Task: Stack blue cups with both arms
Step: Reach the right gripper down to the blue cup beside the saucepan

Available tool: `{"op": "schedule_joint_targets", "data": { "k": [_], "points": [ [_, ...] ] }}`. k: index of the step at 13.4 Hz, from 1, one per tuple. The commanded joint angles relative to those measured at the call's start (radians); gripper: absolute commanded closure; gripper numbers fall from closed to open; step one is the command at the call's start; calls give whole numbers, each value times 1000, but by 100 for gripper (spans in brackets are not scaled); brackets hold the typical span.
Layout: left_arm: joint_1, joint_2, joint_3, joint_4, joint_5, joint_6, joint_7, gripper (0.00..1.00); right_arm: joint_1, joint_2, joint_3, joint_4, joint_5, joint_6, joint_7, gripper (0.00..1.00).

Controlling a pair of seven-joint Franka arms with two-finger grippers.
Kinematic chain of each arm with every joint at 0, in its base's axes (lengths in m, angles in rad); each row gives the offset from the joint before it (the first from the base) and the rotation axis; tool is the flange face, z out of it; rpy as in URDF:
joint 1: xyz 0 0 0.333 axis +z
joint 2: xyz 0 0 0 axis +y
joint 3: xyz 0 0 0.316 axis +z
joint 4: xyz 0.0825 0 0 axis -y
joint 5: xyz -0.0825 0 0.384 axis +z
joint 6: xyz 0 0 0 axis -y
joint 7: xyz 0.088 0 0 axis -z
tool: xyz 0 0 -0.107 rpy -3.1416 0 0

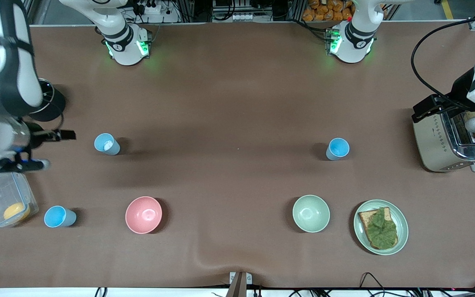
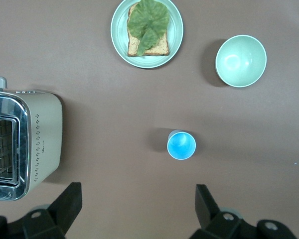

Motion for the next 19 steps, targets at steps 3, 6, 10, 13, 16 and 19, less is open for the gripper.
{"op": "schedule_joint_targets", "data": {
  "k": [3, 6, 10, 13, 16, 19],
  "points": [
    [-5, -2, -2, 1, 15, 8, -8, 0, -46, -31, 12, -238, 0, 203, -53, 0],
    [-5, -2, -2, 1, 14, 8, -8, 0, -61, -32, 13, -332, 0, 308, -81, 0],
    [-6, -2, -2, 1, 23, 8, -3, 0, -75, -12, 13, -403, 1, 381, -107, 0],
    [-6, -2, -2, 1, 24, 8, -3, 0, -81, 23, 13, -401, 42, 392, -109, 0],
    [-8, -2, -2, -1, 28, 8, -6, 0, -78, 45, 13, -400, 65, 395, -107, 0],
    [-8, -2, -2, 1, 28, 8, -6, 0, -81, 63, 13, -398, 84, 398, -106, 0]
  ]
}}
